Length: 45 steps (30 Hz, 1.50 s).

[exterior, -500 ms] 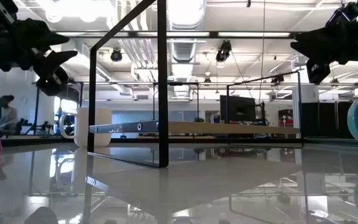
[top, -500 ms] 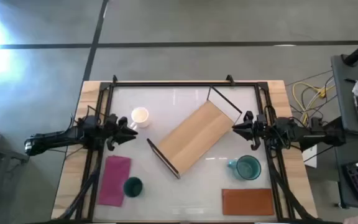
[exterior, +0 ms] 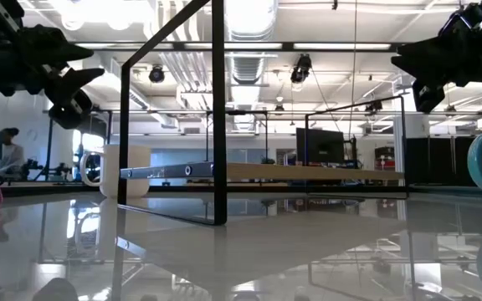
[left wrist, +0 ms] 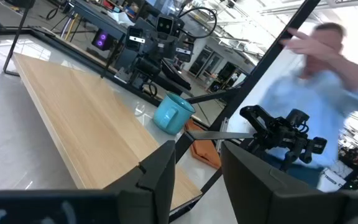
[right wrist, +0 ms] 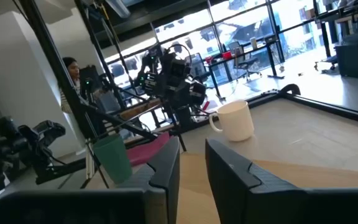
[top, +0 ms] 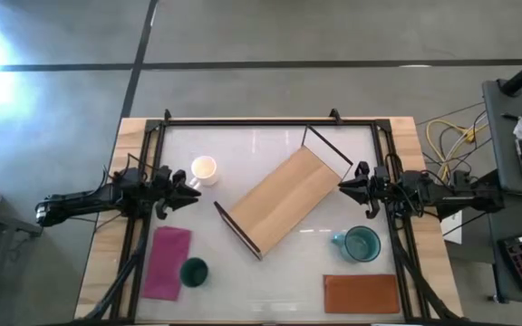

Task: Stack small to large cups/mugs on shelf
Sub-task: Put the white mug on the shelf

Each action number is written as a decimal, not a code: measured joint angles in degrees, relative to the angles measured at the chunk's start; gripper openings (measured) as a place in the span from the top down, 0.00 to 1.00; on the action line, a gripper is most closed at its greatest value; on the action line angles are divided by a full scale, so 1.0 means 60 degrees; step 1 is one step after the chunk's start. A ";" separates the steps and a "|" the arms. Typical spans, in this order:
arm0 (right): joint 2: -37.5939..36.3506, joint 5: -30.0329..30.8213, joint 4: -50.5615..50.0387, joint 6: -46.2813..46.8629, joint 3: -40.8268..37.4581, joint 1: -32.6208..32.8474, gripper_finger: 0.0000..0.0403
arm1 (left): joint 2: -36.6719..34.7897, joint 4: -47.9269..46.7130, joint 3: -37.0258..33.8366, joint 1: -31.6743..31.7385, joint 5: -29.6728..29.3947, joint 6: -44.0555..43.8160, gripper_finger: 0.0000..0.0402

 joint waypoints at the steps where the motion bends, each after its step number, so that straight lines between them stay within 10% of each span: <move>1: 0.0000 0.0000 0.0000 0.0000 0.0000 0.0000 0.83 | 0.0000 -0.0001 0.0000 0.0000 0.0001 0.0000 0.71; 10: 0.0013 0.0295 0.0185 -0.0117 -0.0004 -0.0004 0.83 | 0.0004 0.0000 0.0000 0.0000 0.0001 0.0000 0.71; 16: 0.0099 0.5037 0.3040 0.2159 0.0164 -0.0081 0.83 | -0.0009 0.0003 0.0000 0.0000 0.0000 0.0000 0.71; 22: 0.1272 0.4430 0.2549 0.2872 0.1128 -0.0633 0.83 | 0.0022 0.0013 0.0000 0.0014 -0.0056 0.0519 0.71; 25: 0.2382 0.3360 0.2536 0.4025 0.2167 -0.1020 0.83 | 0.0022 0.0903 0.0000 0.0018 -0.1013 0.1372 0.71; 32: 0.4663 0.2627 0.2386 0.1614 0.5264 -0.1390 0.83 | 0.0357 0.7508 -0.0011 0.0018 -0.6083 -0.3041 0.71; 36: 0.5586 0.3032 0.1978 0.0192 0.6833 -0.1399 0.83 | 0.0260 0.9880 -0.0010 0.0019 -0.8940 0.0024 0.71; 39: 0.6145 0.3304 0.0657 -0.0246 0.7870 -0.1406 0.83 | 0.0219 1.1068 0.0041 0.0022 -0.9039 0.2235 0.71; 45: 0.7353 0.4174 -0.2518 0.0136 0.9440 -0.1406 0.83 | 0.0140 1.2737 0.0082 0.0022 -0.8927 0.2245 0.71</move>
